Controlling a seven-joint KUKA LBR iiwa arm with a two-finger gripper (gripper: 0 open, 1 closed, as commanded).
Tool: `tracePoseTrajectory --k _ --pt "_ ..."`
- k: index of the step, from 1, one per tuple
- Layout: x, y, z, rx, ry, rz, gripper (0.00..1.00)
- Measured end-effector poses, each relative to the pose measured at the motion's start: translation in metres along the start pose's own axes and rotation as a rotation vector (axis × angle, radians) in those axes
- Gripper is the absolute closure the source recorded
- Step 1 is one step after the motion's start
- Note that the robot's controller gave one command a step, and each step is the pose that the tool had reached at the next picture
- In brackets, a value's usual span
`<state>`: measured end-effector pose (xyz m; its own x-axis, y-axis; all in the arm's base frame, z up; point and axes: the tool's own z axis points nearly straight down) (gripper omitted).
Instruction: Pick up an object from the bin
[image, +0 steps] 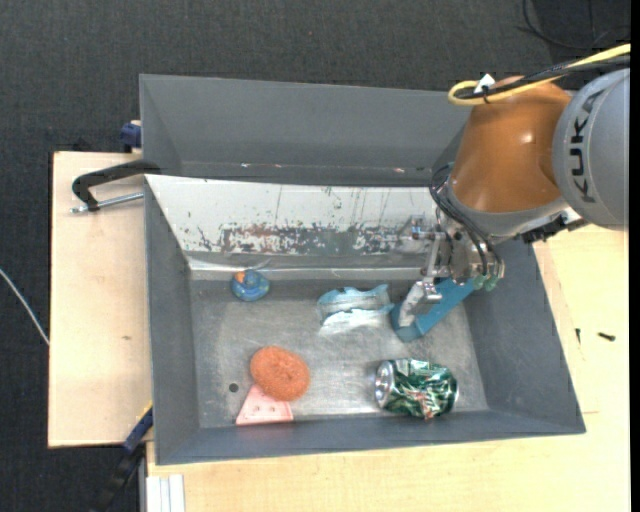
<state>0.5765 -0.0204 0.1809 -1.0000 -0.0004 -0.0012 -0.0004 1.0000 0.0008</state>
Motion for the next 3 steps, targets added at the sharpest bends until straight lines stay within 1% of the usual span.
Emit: tracePoseTrajectory --k 1,2,3 --pt "-0.007 -0.034 0.049 0.000 -0.002 -0.141 0.00" --pt "-0.014 -0.048 0.062 -0.001 -0.003 -0.531 0.00" --pt "-0.020 -0.059 0.059 0.001 -0.005 -0.426 0.00"
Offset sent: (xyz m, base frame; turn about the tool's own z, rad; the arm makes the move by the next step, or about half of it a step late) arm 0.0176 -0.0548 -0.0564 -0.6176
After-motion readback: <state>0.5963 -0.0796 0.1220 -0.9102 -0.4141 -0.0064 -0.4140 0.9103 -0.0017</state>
